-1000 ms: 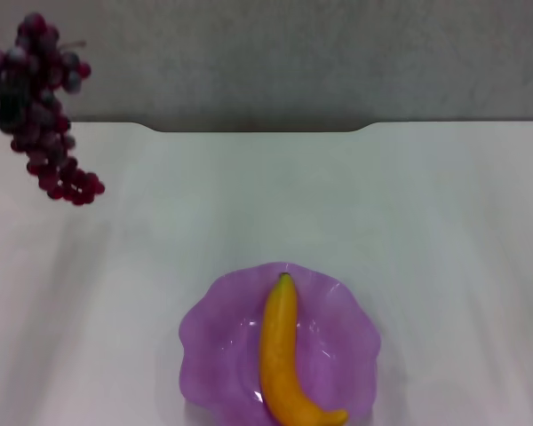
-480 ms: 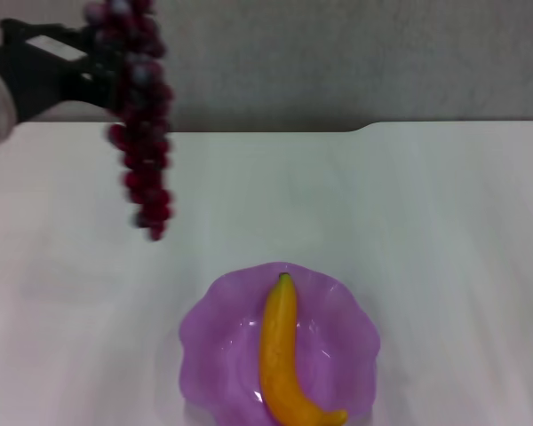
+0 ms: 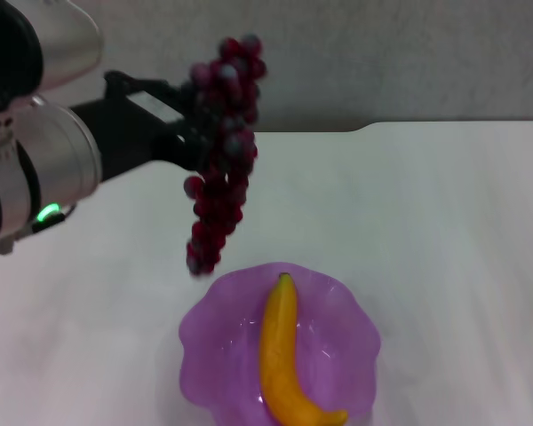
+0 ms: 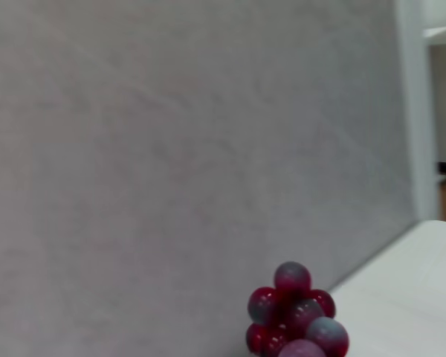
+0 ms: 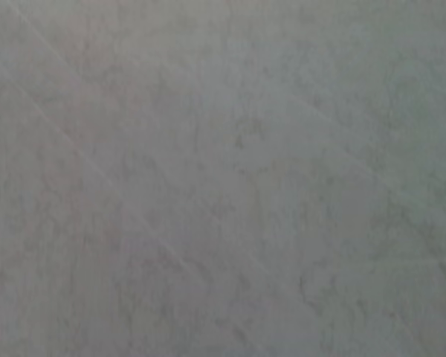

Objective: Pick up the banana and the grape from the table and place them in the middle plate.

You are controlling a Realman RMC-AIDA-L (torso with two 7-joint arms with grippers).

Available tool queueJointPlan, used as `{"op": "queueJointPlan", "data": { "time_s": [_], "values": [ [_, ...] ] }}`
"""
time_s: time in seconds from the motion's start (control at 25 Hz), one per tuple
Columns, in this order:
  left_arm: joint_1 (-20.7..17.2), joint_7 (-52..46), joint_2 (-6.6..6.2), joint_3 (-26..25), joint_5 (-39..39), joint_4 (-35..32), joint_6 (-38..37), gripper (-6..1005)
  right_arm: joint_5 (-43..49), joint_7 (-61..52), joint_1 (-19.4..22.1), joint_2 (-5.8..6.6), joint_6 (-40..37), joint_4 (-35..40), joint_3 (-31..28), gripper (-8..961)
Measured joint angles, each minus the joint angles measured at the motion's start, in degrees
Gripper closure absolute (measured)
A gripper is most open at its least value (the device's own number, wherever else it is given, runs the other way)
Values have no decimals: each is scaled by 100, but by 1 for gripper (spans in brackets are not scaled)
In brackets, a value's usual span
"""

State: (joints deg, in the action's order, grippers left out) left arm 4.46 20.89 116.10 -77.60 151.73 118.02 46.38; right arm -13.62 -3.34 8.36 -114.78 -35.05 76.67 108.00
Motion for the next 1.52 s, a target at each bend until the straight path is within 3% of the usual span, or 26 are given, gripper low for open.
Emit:
{"op": "queueJointPlan", "data": {
  "time_s": [0.28,0.52,0.92,1.32,1.48,1.52],
  "values": [
    [2,643,-2,22,-913,-12,450,816,0,0,-1,0,-11,-3,-1,183],
    [25,843,-2,21,-1203,-87,681,817,0,0,-1,0,-10,25,5,183],
    [296,1225,-5,-2,-2086,-697,1040,816,0,0,-1,0,-13,39,0,183],
    [620,1321,8,23,-2153,-1709,1057,820,0,0,-3,0,-19,34,0,183],
    [720,1561,8,26,-2377,-2135,1022,821,0,0,-16,0,-19,30,0,183],
    [798,1961,8,25,-2662,-2501,1007,821,0,0,-18,0,-19,28,-1,183]
  ]
}}
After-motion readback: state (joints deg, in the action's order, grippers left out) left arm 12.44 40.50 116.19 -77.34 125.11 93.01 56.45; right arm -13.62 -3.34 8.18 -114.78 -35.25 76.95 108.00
